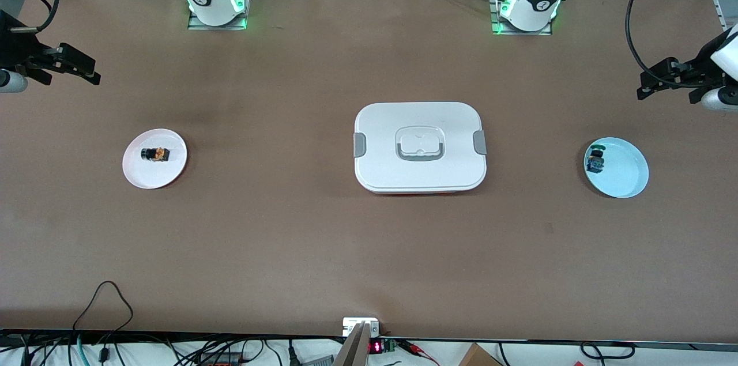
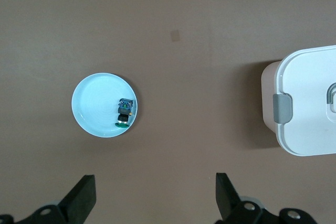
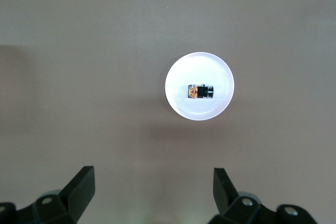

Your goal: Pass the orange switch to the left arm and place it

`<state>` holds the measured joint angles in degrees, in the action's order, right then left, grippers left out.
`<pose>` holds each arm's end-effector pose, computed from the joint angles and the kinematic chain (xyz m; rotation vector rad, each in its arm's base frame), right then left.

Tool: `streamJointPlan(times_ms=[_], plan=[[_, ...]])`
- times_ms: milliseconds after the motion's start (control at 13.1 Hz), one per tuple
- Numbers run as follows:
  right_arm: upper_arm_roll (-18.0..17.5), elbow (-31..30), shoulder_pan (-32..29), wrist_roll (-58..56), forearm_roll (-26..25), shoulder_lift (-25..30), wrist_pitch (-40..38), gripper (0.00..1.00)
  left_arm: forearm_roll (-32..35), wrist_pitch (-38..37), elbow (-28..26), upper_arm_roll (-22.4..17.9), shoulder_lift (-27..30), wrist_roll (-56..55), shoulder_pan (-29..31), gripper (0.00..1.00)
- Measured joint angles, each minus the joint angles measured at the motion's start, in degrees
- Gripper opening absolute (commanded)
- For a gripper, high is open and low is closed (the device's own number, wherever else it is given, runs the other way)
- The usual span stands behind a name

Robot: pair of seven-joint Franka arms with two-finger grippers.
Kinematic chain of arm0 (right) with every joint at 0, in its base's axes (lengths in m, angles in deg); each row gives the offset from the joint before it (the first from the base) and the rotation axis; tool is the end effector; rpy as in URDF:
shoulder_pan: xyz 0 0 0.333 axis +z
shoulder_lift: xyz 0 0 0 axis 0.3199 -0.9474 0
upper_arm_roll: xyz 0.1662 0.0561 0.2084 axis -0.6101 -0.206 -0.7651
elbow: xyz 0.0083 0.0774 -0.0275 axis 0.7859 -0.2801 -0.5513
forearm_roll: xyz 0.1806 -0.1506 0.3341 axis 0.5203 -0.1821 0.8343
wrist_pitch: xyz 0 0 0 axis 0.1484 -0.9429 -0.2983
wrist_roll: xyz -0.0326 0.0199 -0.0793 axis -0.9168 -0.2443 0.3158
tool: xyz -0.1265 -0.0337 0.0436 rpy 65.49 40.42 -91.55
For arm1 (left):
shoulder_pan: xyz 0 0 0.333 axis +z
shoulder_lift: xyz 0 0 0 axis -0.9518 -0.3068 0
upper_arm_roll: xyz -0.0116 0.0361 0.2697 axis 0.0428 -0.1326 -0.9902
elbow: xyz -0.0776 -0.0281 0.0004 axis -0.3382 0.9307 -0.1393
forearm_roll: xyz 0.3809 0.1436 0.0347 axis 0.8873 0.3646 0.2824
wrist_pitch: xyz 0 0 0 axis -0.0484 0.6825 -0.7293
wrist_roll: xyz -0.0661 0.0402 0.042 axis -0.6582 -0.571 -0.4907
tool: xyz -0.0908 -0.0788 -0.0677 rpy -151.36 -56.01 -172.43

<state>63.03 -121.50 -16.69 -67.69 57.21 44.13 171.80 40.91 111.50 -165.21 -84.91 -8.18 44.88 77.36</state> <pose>0.5495 -0.0212 0.5221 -3.1296 -0.0083 0.0706 0.5687 0.0216 0.5307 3.1327 -0.1023 -0.0591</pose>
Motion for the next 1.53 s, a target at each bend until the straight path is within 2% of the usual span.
streamJointPlan(times_ms=[766, 1533], plan=[[-0.10, 0.66, 0.01, 0.00, 0.00, -0.81, -1.31, 1.00, 0.00, 0.00, 0.00, 0.00, 0.00, 0.00, 0.00, 1.00], [0.14, 0.81, -0.48, 0.14, -0.02, -6.70, 0.37, 1.00, 0.00, 0.00, 0.00, 0.01, 0.00, 0.00, 0.00, 1.00]])
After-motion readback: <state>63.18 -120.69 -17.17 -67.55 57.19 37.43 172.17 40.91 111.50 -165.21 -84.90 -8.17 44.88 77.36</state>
